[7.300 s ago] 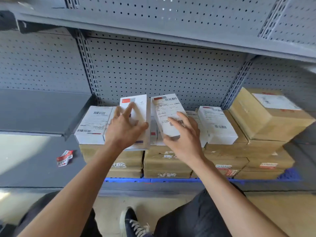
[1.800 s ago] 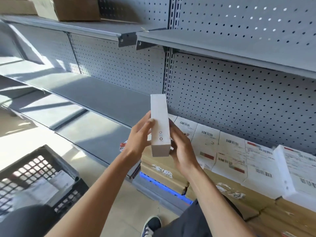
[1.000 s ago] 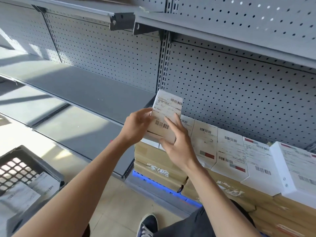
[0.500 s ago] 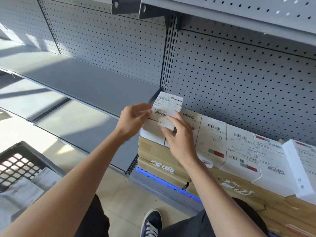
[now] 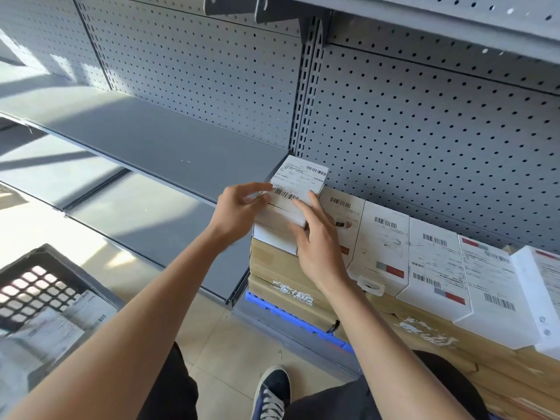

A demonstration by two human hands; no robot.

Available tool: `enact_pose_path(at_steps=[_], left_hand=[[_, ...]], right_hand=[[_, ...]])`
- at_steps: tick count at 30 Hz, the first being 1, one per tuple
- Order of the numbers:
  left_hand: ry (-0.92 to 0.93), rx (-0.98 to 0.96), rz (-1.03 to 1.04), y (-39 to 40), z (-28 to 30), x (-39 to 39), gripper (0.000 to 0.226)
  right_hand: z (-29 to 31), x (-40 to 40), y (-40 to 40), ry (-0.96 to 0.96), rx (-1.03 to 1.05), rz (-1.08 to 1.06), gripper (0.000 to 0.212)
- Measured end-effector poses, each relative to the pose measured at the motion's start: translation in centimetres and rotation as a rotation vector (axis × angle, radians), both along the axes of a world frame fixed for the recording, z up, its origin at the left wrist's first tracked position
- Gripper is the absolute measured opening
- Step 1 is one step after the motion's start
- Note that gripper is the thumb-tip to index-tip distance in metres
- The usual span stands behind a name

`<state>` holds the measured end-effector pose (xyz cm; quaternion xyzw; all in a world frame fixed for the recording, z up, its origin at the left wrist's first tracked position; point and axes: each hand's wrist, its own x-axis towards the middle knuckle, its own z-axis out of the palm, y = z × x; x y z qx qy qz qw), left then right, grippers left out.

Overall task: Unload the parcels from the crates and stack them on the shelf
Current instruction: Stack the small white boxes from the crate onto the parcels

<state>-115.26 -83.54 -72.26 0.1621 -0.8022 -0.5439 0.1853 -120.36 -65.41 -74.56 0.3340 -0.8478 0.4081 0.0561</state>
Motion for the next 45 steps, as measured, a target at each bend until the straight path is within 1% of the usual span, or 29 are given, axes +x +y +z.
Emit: enact_pose_path(at_steps=[6,11,14,17,19,21,23,26,30,33,38,42,45], left_hand=[[-0.007,-0.11,0.08,1.1,0.0,0.3,0.021],[-0.001,-0.164,0.121,2.4,0.6,0.7,0.027],[-0.061,-0.228,0.113,2.8,0.7,0.5,0.03],[-0.103,-0.291,0.135,2.9,1.3,1.0,0.032],[-0.108,-0.334,0.181,3.0,1.7,2.2,0.033],[-0.112,-0.362,0.209,3.2,2.1,3.8,0.031],[-0.122,-0.409,0.241,3.1,2.4,5.6,0.029],[-0.219,-0.601,0.295,2.5,3.0,8.7,0.031],[-0.357,-0.683,0.342,0.9,3.3,14.0,0.034],[-0.443,-0.75,0.393,-0.8,3.1,18.6,0.038],[-0.53,-0.716,0.463,-4.6,1.4,26.6,0.038],[-0.573,-0.645,0.546,-7.4,-0.2,34.3,0.03],[-0.627,-0.592,0.62,-7.9,-0.9,40.0,0.033]], right_hand=[[-0.9,0.0,0.0,0.069,0.023,0.01,0.046],[-1.1,0.3,-0.1,0.088,0.086,0.008,0.048],[-0.6,0.1,0.1,0.076,0.113,-0.008,0.05],[0.0,0.0,0.5,0.124,0.19,-0.031,0.051],[0.7,0.2,0.6,0.171,0.225,-0.045,0.047],[1.5,0.7,0.6,0.24,0.187,-0.021,0.037],[2.3,1.6,0.0,0.286,0.124,0.041,0.029],[3.0,3.1,-1.9,0.299,0.102,0.157,0.03],[3.7,6.4,-4.9,0.242,0.197,0.289,0.034],[3.9,9.8,-7.8,0.241,0.247,0.392,0.034],[3.1,16.2,-13.9,0.199,0.342,0.548,0.036],[2.3,22.8,-18.9,0.145,0.424,0.679,0.037],[2.5,27.7,-21.2,0.114,0.491,0.764,0.04]])
